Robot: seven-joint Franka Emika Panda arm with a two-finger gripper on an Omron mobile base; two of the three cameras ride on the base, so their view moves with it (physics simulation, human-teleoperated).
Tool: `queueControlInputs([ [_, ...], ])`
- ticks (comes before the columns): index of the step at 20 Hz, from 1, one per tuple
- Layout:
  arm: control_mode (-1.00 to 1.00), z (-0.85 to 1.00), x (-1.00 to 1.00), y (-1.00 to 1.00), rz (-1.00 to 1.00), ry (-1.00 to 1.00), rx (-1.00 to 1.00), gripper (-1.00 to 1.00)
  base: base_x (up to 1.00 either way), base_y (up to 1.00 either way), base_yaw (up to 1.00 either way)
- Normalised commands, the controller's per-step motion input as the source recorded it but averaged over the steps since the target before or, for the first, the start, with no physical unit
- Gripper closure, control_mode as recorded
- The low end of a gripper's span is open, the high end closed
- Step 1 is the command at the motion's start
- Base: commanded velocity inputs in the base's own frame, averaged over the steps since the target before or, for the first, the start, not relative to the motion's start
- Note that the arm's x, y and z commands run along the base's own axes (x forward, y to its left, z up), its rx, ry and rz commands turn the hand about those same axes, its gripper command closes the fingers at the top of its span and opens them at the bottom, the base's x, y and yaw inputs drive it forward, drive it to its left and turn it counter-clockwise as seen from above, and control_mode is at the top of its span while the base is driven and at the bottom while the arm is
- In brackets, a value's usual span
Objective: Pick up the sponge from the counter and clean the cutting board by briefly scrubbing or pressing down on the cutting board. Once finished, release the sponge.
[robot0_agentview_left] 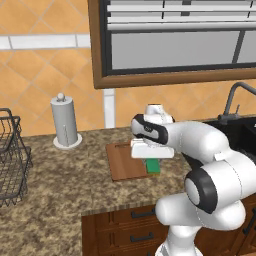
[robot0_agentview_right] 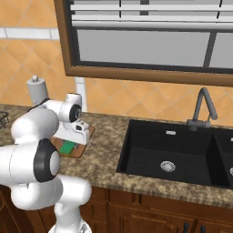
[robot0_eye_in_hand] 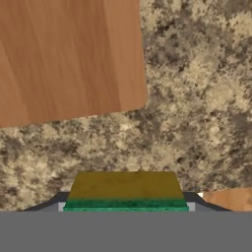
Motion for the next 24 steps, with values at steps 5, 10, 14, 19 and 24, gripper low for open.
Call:
queueControlInputs([
  [5, -1.0, 0.2, 0.13, 0.4, 0.0, 0.0, 0.0, 1.0, 0.0, 0.0, 0.0],
  [10, -1.0, 0.0, 0.11, 0.64, 0.0, -0.01, -0.02, 1.0, 0.0, 0.0, 0.0],
  [14, -1.0, -0.06, 0.41, 0.92, 0.0, 0.0, -0.08, 1.0, 0.0, 0.0, 0.0],
  [19, -1.0, -0.16, 0.77, 0.33, 0.0, 0.0, 0.0, 1.0, 0.0, 0.0, 0.0],
  [24, -1.0, -0.25, 0.22, 0.05, 0.0, -0.01, 0.0, 1.0, 0.0, 0.0, 0.0],
])
